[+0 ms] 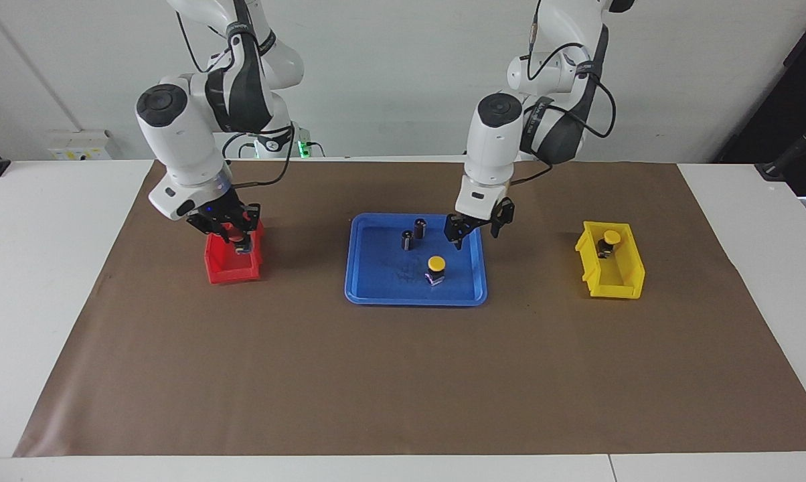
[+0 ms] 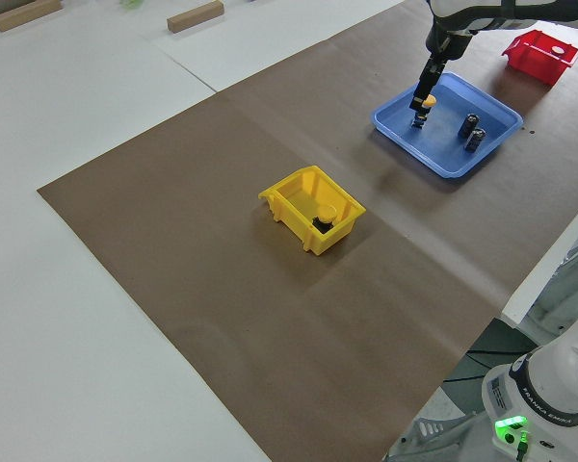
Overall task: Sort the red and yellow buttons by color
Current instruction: 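Carry the red button to the red bin while the left gripper grasps yellow, then release the red button into the red bin while the left gripper carries yellow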
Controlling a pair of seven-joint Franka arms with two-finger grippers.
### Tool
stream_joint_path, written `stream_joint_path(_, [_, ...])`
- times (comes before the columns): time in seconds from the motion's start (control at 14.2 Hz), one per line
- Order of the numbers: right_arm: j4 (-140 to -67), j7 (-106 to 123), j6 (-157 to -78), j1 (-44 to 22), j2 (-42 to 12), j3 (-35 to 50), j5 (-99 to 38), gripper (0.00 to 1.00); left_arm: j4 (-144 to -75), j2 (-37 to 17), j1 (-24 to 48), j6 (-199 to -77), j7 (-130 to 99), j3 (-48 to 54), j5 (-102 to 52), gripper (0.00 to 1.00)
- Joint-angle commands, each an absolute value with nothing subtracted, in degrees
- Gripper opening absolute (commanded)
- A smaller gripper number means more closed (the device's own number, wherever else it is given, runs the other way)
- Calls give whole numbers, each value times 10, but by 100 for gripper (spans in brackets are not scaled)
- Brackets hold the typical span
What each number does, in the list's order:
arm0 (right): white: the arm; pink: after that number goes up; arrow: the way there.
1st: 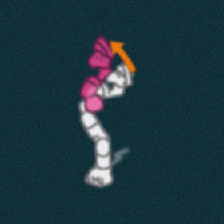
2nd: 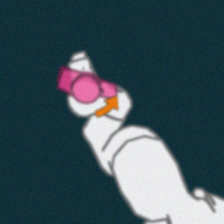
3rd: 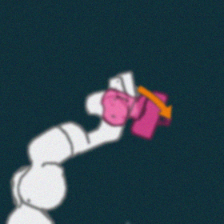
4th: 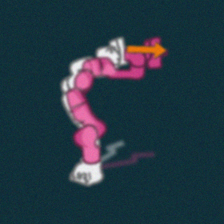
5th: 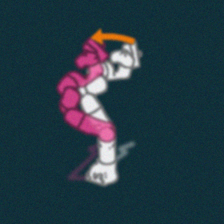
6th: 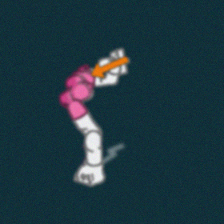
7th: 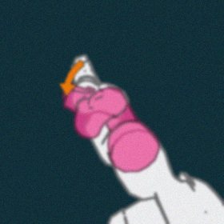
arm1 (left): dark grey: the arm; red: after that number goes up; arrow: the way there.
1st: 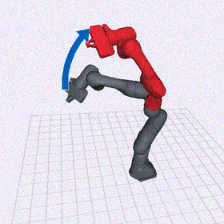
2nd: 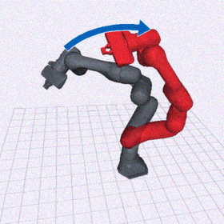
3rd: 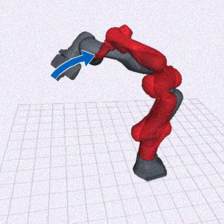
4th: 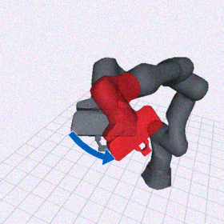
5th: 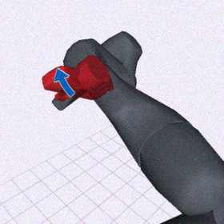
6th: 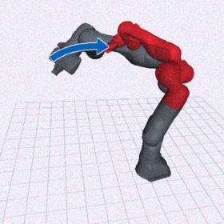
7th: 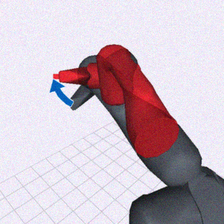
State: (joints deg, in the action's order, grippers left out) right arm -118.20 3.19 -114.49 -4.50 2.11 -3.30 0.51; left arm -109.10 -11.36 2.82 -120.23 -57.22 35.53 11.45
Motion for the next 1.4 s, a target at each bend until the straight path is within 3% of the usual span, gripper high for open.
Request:
stream_joint_path(0.0, [-1230,76,-1191,-14,47,-24,-4,16,-1028,-179,32,-1193,-609,373,140,96])
stream_joint_path(0.35, [-1274,98,-1231,6,46,-24,-10,16,-1005,-249,55,-1202,-679,387,220,96])
stream_joint_path(0.56, [-1294,98,-1261,4,40,-24,-21,15,-1003,-259,54,-1198,-692,401,236,95])
stream_joint_path(0.98, [-1306,99,-1283,-3,22,-24,-21,15,-1002,-259,54,-1201,-699,405,232,70])
stream_joint_path(1.33, [-1331,101,-1316,-11,16,-24,-20,16,-1004,-260,49,-1203,-698,405,232,65])
